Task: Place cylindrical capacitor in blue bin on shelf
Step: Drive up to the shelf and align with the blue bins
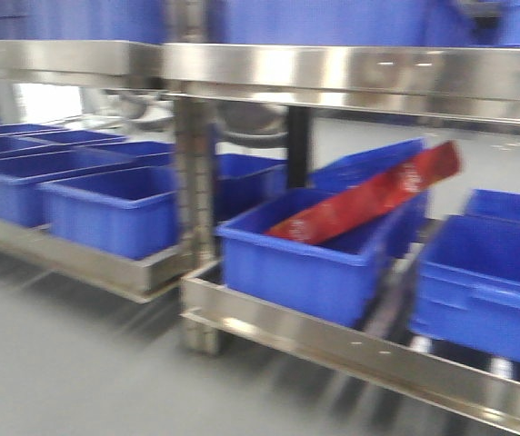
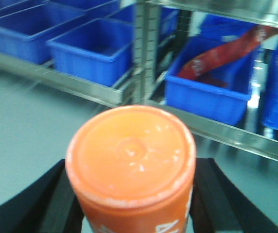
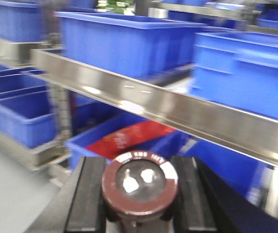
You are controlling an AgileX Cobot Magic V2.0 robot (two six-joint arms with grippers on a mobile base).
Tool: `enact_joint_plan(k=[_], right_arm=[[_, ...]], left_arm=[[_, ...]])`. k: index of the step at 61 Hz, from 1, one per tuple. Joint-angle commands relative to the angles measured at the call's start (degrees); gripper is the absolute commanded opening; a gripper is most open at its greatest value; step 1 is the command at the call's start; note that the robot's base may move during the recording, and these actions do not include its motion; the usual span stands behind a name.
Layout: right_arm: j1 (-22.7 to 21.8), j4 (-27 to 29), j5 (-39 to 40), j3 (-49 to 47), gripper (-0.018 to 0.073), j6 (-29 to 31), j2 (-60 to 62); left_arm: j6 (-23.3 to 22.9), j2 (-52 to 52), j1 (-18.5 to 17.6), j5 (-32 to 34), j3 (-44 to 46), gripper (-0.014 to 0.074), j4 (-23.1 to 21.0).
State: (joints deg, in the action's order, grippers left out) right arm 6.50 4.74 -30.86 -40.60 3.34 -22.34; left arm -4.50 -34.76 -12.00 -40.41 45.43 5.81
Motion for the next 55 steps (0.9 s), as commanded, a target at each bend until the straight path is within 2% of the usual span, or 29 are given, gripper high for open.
enact_joint_plan(k=[1, 55], right_arm=[[0.1, -0.4, 1.3, -0.5, -0.0160, 0.2, 0.3], [0.1, -0.4, 1.3, -0.5, -0.0160, 0.2, 0.3]], left_arm=[[-0.2, 0.4, -0.4, 1.5, 0.0, -0.0111, -0.1], [-0.2, 0.4, -0.4, 1.5, 0.0, -0.0111, -0.1]])
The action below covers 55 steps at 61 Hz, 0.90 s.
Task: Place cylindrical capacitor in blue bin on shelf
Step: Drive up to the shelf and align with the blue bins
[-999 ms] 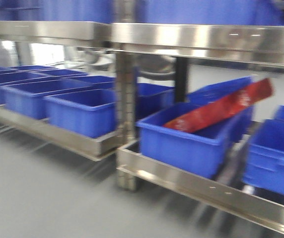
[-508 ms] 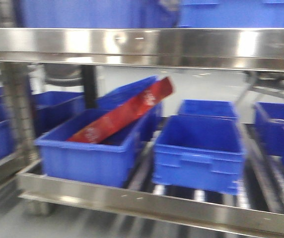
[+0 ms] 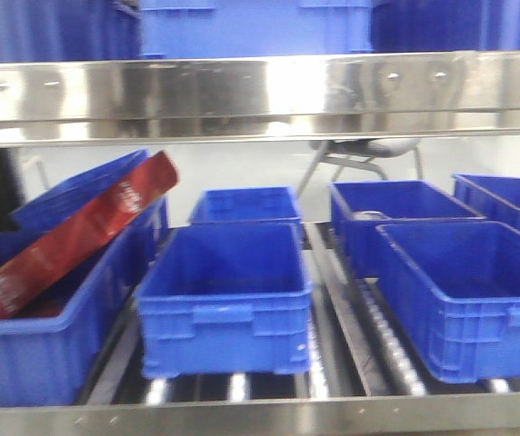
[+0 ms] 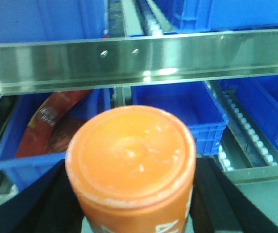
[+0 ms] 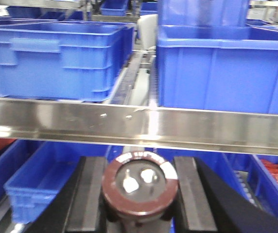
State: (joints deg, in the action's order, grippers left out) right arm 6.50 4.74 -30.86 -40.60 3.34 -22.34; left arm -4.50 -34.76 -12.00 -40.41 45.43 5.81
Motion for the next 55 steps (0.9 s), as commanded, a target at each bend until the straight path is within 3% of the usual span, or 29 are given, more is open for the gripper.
enact_joint_plan(k=[1, 55], right_arm=[[0.1, -0.4, 1.3, -0.5, -0.0160, 0.2, 0.3], [0.1, -0.4, 1.3, -0.5, -0.0160, 0.2, 0.3]], left_arm=[[-0.2, 0.4, -0.4, 1.5, 0.0, -0.0111, -0.1], [-0.2, 0.4, -0.4, 1.5, 0.0, -0.0111, -0.1]])
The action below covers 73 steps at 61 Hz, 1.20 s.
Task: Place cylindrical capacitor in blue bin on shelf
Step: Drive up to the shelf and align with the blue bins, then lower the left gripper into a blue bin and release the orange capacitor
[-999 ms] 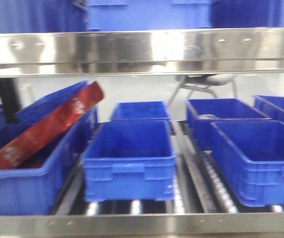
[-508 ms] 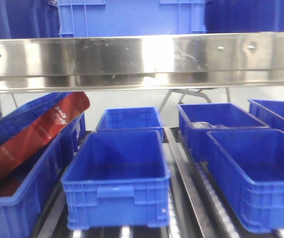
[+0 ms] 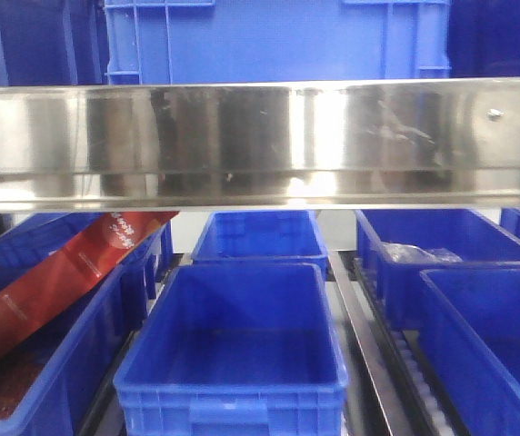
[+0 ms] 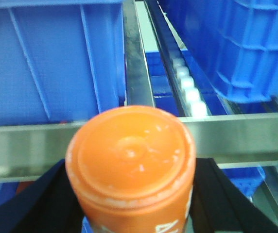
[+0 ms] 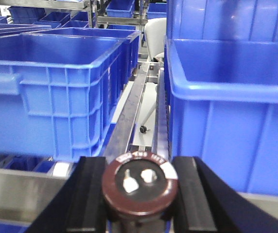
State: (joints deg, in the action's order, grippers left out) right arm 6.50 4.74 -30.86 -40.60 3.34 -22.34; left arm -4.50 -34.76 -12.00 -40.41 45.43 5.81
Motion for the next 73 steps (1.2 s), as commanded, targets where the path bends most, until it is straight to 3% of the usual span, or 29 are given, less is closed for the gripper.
enact_joint_plan(k=[1, 73], right_arm=[[0.1, -0.4, 1.3, -0.5, -0.0160, 0.2, 0.3], [0.1, -0.4, 1.3, -0.5, -0.0160, 0.2, 0.3]], left_arm=[[-0.2, 0.4, -0.4, 1.5, 0.0, -0.0111, -0.1], [-0.2, 0.4, -0.4, 1.5, 0.0, -0.0111, -0.1]])
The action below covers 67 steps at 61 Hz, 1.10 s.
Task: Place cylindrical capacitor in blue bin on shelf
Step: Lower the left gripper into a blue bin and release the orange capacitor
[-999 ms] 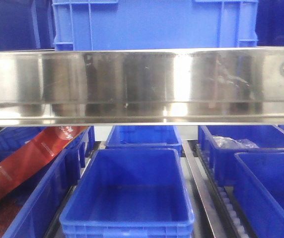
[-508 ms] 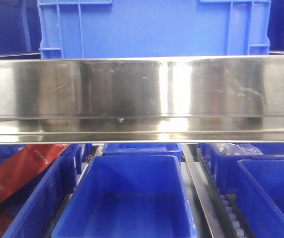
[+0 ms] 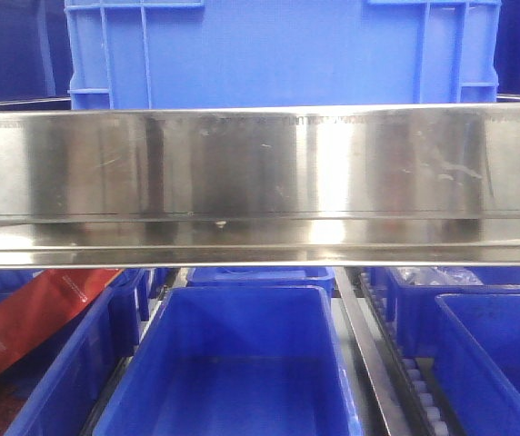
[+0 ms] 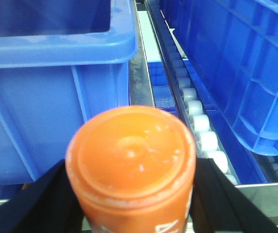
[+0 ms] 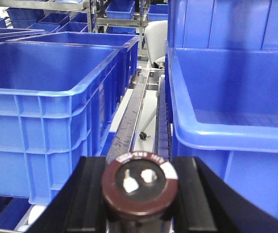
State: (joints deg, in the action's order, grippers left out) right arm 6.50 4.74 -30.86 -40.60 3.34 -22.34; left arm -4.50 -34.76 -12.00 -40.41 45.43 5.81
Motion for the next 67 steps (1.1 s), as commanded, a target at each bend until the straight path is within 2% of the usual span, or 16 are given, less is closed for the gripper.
enact_joint_plan(k=[1, 42, 50, 58, 62, 67], right_arm=[[0.1, -0.4, 1.3, -0.5, -0.0160, 0.2, 0.3], [0.1, -0.4, 1.3, -0.5, -0.0160, 0.2, 0.3], [0.1, -0.4, 1.3, -0.5, -0.0160, 0.2, 0.3], [0.1, -0.4, 1.3, -0.5, -0.0160, 0.2, 0.3], [0.1, -0.4, 1.3, -0.5, -0.0160, 0.2, 0.3], [0.1, -0.4, 1.3, -0.5, -0.0160, 0.2, 0.3]], left_arm=[[-0.2, 0.4, -0.4, 1.5, 0.0, -0.0111, -0.1], [-0.2, 0.4, -0.4, 2.7, 0.0, -0.0111, -0.6], [-0.2, 0.4, -0.4, 6.1, 0.0, -0.0111, -0.8], [-0.2, -2.2, -0.4, 5.6, 3.8, -0.0111, -1.0], [1.8, -5.4, -0.4, 3.7, 7.8, -0.0111, -1.4], [7.1, -11.2, -0.6, 1.2, 15.1, -0.0111, -3.2]])
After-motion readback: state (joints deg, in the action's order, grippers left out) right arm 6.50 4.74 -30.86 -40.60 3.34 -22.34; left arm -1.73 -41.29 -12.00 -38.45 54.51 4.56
